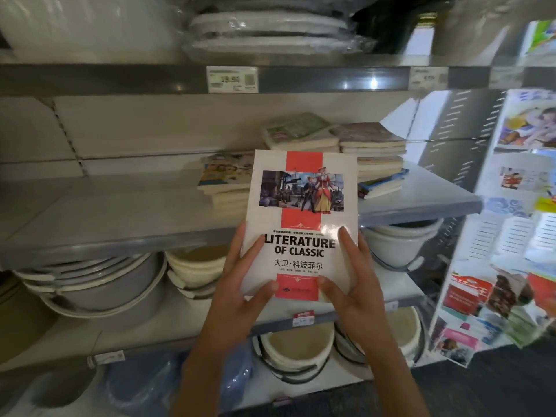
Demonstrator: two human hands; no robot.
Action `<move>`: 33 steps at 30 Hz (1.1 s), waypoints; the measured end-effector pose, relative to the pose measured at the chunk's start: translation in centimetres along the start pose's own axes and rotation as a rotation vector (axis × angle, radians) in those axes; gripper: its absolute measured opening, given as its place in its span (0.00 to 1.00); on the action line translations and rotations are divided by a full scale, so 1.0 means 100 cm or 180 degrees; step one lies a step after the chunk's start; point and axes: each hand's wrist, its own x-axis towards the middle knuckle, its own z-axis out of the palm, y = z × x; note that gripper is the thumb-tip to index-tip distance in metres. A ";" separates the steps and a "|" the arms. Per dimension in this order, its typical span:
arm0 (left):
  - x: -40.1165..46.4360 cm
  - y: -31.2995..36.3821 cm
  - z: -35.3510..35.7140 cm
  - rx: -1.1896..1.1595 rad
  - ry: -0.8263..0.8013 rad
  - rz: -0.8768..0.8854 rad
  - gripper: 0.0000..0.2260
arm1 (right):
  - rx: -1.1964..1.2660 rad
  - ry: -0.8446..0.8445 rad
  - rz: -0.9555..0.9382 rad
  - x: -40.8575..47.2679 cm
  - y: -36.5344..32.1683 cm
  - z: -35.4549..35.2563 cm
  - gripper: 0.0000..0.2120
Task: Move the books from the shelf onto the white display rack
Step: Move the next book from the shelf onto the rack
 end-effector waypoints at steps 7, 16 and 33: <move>-0.037 0.037 0.110 -0.0341 -0.0503 -0.0090 0.31 | -0.0669 0.0498 0.0189 -0.075 -0.005 -0.114 0.32; -0.068 0.090 0.250 -0.0322 -0.0795 -0.0346 0.29 | -0.1144 0.1124 0.0376 -0.149 -0.021 -0.238 0.30; -0.023 0.106 0.469 -0.0961 -0.1639 0.0454 0.25 | -0.1896 0.1814 0.1182 -0.172 0.009 -0.412 0.34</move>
